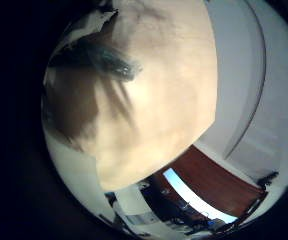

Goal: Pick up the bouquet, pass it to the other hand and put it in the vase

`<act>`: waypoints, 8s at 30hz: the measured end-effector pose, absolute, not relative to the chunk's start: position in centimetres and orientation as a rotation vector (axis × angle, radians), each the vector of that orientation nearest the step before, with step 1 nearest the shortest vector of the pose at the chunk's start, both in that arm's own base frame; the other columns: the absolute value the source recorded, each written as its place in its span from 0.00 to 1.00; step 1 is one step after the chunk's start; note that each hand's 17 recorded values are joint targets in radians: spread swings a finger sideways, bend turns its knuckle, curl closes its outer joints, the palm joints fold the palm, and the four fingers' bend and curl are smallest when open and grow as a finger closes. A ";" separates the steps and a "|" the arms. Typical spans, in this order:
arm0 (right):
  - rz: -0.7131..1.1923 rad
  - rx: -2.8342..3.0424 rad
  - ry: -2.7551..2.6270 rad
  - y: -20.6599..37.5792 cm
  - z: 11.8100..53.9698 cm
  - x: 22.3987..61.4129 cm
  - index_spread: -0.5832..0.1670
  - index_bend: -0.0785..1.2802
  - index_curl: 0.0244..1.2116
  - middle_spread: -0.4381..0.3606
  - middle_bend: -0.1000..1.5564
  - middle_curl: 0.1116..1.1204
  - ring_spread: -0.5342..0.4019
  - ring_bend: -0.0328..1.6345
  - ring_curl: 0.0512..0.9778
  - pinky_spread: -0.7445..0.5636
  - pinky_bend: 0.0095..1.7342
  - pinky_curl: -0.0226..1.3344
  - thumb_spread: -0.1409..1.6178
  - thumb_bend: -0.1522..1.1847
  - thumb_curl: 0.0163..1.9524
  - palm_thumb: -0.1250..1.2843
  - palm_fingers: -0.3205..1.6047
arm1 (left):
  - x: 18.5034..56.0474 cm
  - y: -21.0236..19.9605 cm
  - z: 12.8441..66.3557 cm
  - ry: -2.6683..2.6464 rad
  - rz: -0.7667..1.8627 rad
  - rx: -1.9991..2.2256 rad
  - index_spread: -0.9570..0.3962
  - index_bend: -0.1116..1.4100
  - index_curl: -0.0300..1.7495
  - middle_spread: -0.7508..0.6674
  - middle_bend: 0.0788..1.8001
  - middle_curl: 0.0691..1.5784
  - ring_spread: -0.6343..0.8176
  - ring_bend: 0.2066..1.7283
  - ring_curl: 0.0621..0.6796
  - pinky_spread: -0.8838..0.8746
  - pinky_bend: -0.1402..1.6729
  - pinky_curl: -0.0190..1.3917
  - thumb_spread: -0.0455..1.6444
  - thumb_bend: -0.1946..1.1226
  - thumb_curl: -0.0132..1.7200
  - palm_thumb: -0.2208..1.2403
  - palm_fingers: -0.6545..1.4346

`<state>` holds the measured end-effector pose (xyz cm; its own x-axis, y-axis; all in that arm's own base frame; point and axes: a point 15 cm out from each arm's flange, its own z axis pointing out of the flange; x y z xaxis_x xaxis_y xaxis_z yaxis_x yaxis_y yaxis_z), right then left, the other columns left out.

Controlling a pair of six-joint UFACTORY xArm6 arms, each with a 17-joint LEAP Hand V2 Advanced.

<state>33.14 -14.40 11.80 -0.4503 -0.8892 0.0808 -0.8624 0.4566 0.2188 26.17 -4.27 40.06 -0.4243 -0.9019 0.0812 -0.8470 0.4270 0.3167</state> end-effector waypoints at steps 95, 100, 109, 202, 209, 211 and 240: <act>-1.890 3.190 -2.072 13.2 46.0 33.5 0.49 0.94 0.72 0.40 0.91 0.62 0.38 0.90 0.69 0.41 0.74 0.60 0.52 0.11 0.62 0.92 0.76 | 35.1 -18.8 52.4 -1.587 1.009 1.261 0.83 0.18 0.19 0.69 0.18 0.22 0.71 0.38 0.19 0.74 0.52 0.04 0.64 0.13 0.19 0.33 0.40; -1.861 3.187 -2.015 13.7 45.2 32.8 0.49 0.94 0.71 0.40 0.91 0.61 0.38 0.90 0.69 0.41 0.73 0.62 0.52 0.11 0.63 0.91 0.76 | 34.6 -19.2 53.3 -1.553 1.028 1.226 0.81 0.16 0.18 0.61 0.24 0.24 0.57 0.43 0.22 0.60 0.60 0.05 0.64 0.13 0.19 0.34 0.50; -1.844 3.173 -1.933 14.5 44.1 32.0 0.50 0.94 0.71 0.40 0.91 0.61 0.38 0.90 0.69 0.41 0.72 0.64 0.52 0.11 0.63 0.92 0.76 | 34.2 -20.1 54.3 -1.471 1.035 1.166 0.64 0.24 0.19 0.38 0.43 0.34 0.24 0.60 0.37 0.30 0.79 0.12 0.64 0.15 0.21 0.42 0.79; -1.755 2.831 -2.357 13.5 40.5 35.6 0.28 0.18 0.21 0.69 0.18 0.21 0.86 0.31 0.20 0.95 0.37 0.24 0.65 0.10 0.23 0.59 0.19 | 53.2 0.0 53.3 -1.468 1.487 1.504 0.18 0.56 0.70 0.21 0.68 0.54 0.17 0.85 0.89 0.22 0.84 0.60 0.69 0.14 0.49 0.78 0.82; -1.757 2.829 -2.357 13.5 40.4 35.6 0.29 0.18 0.21 0.69 0.18 0.21 0.85 0.31 0.20 0.95 0.37 0.23 0.65 0.10 0.23 0.59 0.20 | 53.3 -0.2 51.5 -1.454 1.452 1.490 0.18 0.51 0.71 0.21 0.66 0.54 0.17 0.84 0.88 0.22 0.82 0.61 0.66 0.12 0.47 0.74 0.81; -1.753 2.833 -2.358 13.4 40.5 35.6 0.29 0.18 0.21 0.69 0.18 0.21 0.85 0.31 0.20 0.95 0.36 0.23 0.66 0.10 0.23 0.59 0.20 | 52.7 -0.3 50.8 -1.453 1.424 1.460 0.18 0.48 0.70 0.21 0.65 0.53 0.17 0.82 0.85 0.22 0.80 0.60 0.64 0.11 0.46 0.70 0.78; -1.419 2.939 -2.090 11.4 37.8 32.0 0.34 0.19 0.26 0.66 0.17 0.18 0.83 0.27 0.19 0.96 0.32 0.21 0.66 0.10 0.23 0.59 0.24 | 40.0 15.5 42.4 -1.259 1.482 1.511 0.73 0.13 0.16 0.92 0.04 0.12 0.88 0.16 0.16 0.93 0.20 0.23 0.51 0.12 0.21 0.23 0.21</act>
